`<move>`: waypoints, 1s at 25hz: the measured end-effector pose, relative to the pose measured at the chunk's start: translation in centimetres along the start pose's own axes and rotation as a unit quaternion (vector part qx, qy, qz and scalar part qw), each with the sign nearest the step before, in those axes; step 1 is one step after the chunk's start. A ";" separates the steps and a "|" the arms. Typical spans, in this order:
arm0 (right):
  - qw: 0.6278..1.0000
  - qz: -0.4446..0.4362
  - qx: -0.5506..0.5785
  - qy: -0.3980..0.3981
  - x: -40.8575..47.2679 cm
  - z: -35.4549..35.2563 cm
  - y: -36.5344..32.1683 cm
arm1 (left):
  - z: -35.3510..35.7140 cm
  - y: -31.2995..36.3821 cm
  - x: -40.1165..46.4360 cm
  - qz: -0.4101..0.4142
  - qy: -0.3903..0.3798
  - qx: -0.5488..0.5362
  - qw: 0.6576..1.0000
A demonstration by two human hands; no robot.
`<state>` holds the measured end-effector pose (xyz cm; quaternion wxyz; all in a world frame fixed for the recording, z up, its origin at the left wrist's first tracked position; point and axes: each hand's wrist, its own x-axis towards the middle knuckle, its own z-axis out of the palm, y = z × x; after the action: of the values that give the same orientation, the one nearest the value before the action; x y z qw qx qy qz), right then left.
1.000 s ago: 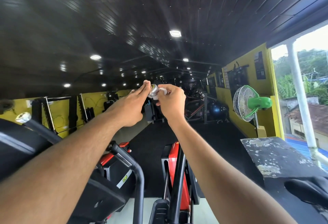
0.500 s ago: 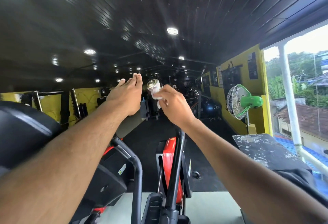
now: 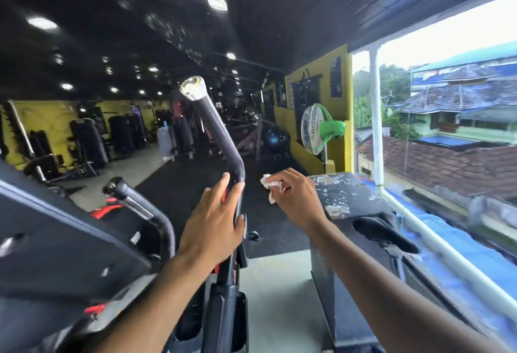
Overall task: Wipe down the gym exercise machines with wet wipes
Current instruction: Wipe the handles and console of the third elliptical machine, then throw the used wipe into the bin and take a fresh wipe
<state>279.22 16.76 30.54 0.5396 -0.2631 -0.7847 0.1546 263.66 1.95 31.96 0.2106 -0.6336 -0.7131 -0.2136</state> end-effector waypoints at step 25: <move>0.936 0.326 -0.119 -0.059 -5.7 1.9 38.1 | 45.3 10.8 13.9 -0.180 -0.405 -0.159 0.883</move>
<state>288.42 44.53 5.38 0.3774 -0.5567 -0.6990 0.2429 271.56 40.34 3.15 -0.2415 -0.5510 -0.7944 -0.0832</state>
